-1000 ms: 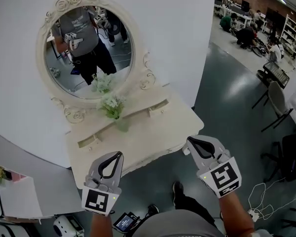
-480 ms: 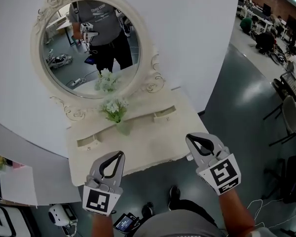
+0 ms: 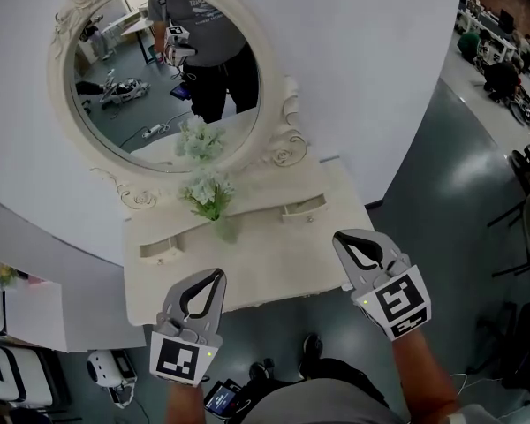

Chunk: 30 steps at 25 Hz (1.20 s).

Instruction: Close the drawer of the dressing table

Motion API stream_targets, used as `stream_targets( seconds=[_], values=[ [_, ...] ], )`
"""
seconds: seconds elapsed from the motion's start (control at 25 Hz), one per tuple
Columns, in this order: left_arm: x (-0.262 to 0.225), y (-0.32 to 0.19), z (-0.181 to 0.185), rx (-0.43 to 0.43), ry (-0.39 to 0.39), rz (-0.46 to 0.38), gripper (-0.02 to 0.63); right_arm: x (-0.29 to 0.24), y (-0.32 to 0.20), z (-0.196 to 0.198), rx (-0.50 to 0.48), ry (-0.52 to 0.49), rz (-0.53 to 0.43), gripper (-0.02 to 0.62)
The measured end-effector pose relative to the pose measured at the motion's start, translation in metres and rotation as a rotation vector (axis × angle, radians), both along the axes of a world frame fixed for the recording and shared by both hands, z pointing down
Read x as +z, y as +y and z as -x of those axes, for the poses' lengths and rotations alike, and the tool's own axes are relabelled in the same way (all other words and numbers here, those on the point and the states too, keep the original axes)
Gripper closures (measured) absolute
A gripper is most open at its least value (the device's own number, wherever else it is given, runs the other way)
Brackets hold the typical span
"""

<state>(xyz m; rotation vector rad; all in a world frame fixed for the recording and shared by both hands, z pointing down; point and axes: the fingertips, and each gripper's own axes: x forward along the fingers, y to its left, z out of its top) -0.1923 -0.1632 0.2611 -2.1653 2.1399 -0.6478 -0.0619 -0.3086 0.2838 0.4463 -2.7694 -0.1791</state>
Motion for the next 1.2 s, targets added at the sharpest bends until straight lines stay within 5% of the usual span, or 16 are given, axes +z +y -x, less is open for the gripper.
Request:
stream_targets(
  seconds=[1.2],
  values=[
    [0.099, -0.070, 0.041, 0.058, 0.060, 0.087, 0.603, 0.134, -0.075, 0.058, 0.050, 0.106, 0.103, 0.592]
  ],
)
